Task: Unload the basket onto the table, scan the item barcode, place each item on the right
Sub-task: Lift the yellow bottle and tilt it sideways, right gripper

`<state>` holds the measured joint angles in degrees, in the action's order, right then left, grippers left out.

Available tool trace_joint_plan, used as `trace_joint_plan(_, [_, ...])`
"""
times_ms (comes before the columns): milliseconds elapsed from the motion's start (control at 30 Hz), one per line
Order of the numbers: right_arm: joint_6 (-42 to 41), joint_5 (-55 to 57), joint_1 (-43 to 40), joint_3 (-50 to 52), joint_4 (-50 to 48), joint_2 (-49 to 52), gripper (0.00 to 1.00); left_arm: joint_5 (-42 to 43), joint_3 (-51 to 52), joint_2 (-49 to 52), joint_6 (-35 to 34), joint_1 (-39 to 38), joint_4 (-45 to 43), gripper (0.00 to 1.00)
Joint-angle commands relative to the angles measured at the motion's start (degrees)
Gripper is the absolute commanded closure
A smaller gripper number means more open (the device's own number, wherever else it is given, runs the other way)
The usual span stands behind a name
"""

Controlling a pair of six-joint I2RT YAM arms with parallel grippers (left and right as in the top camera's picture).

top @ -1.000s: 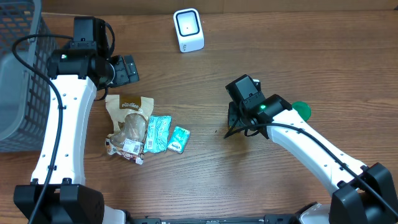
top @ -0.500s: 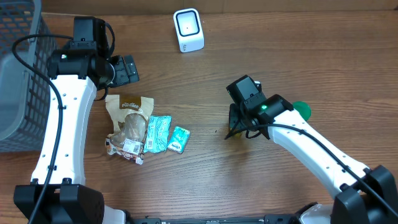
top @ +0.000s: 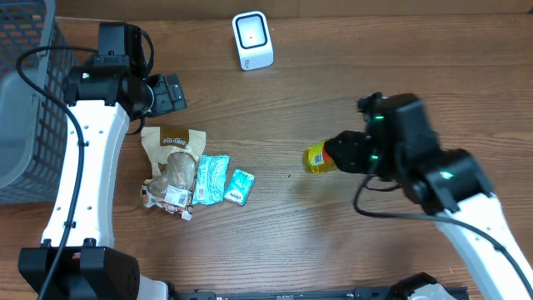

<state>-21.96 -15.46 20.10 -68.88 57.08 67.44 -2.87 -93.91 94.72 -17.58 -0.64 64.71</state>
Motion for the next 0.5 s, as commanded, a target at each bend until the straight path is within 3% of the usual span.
trace_joint_plan(0, [7.0,-21.7,-3.9,-1.7,-0.3,-1.6,0.79,-0.5,-0.7,-0.3,0.9,0.1,-0.2,0.00])
trace_joint_plan(300, [17.5,-51.1,-8.3,-1.7,-0.3,-0.3,0.77,-0.5,-0.7,-0.3,0.9,0.1,-0.2,0.00])
trace_joint_plan(467, [18.0,-56.9,-8.2,-1.7,-0.3,-0.3,0.76,-0.5,-0.7,-0.3,0.9,0.1,-0.2,0.00])
